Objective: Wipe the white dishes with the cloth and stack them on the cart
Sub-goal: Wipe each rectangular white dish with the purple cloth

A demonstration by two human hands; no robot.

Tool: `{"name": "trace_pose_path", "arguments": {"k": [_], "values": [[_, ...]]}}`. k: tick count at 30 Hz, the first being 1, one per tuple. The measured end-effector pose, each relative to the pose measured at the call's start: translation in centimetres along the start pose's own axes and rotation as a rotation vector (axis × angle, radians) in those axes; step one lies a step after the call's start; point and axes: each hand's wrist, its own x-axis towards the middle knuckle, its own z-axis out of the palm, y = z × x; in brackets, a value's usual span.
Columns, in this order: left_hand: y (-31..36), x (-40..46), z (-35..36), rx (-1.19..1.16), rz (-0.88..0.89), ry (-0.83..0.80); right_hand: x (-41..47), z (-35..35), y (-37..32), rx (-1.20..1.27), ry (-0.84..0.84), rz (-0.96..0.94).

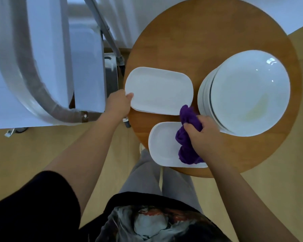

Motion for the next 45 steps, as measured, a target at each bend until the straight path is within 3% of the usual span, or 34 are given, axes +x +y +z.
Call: {"name": "trace_pose_path", "arguments": {"k": [4,6,10,13,15,19,25,30,33,36,38,41,45], "values": [[0.0,-0.4,-0.6,0.074,0.015,0.072,-0.3,0.8,-0.4,0.032,0.018,-0.014],[0.3,-1.1,-0.6,-0.032,0.039,0.144,-0.6,1.0,-0.5,0.068,0.027,-0.005],[1.9,-2.7,-0.8,-0.685,-0.123,0.135,-1.1,1.0,-0.6,0.138,0.062,0.019],[3.2,-3.6,-0.9,-1.089,-0.359,-0.024,-1.5,0.8,-0.6,0.158,0.073,0.040],[3.7,-3.9,-0.9,-1.275,-0.411,-0.109,-1.9,0.6,-0.5,0.163,0.080,0.043],[4.1,-4.5,-0.7,-1.228,-0.386,-0.070,-3.0,-0.2,-0.7,0.232,0.068,0.064],[3.4,-8.7,-2.6,-1.374,-0.335,0.049,-5.0,-3.8,-2.3,0.535,0.143,-0.008],[3.7,-14.3,-4.1,-1.591,-0.123,-0.057,-4.3,-6.7,-3.6,0.877,0.103,0.077],[5.2,-17.3,-3.3,-1.690,-0.026,-0.140,-4.4,-6.3,-4.4,0.669,0.023,-0.036],[6.8,-19.1,-1.7,-1.727,-0.017,-0.134,-4.8,-5.6,-3.5,-0.118,0.122,-0.194],[7.5,-20.0,-0.9,-1.739,-0.039,-0.115,-5.8,-5.6,-2.4,-0.426,0.238,-0.313],[8.1,-21.1,0.3,-1.713,-0.043,-0.120,-7.2,-6.1,0.0,-0.428,0.370,-0.409],[10.0,-22.0,1.3,-1.567,-0.028,-0.176,-6.6,-7.2,1.5,-0.398,0.426,-0.264]]}}
